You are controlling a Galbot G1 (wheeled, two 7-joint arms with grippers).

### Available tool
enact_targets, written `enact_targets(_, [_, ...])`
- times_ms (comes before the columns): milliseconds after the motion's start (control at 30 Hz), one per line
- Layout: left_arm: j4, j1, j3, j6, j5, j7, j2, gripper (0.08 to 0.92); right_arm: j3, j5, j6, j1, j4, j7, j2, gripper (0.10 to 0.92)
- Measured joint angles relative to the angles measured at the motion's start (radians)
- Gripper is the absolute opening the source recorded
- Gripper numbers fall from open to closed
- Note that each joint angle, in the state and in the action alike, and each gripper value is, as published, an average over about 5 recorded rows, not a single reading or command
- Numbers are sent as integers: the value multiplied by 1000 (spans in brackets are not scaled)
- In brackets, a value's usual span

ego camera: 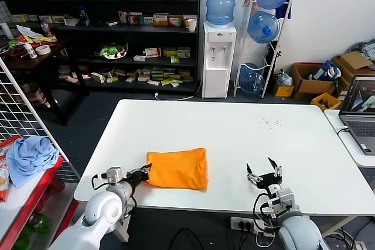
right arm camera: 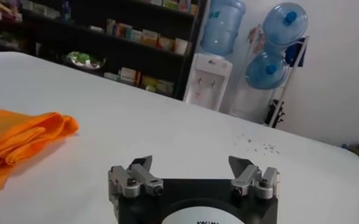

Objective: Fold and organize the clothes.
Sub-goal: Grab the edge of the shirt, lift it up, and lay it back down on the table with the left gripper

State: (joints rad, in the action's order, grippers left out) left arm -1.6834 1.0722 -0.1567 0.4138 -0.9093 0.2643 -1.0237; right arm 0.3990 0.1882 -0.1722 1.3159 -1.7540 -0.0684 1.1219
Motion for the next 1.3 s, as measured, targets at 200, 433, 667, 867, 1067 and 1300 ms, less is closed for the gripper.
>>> enact_targets(200, [5,16,-70,2,28,22,70,123,-12,7,0,-18,4,0,1,823])
enact_targets(433, [46,14,-148,-21,113,37,163,123,-17,14,2,-30,7,1,-1,823])
enact_targets(667, [125,1,-201,-77,252,33,253,123,-14,20,6,-34,9,2,-6,823])
enact_targets(867, [190,-16,-221,-129,355,38,318,123,-18,20,9,-36,11,2,-3,823])
enact_targets(1067, [216,-23,-216,-157,416,50,356,123,-22,15,15,-31,13,3,3,823])
enact_targets(1300, [228,-41,-184,-178,471,58,371,123,-20,7,26,-16,17,3,5,823])
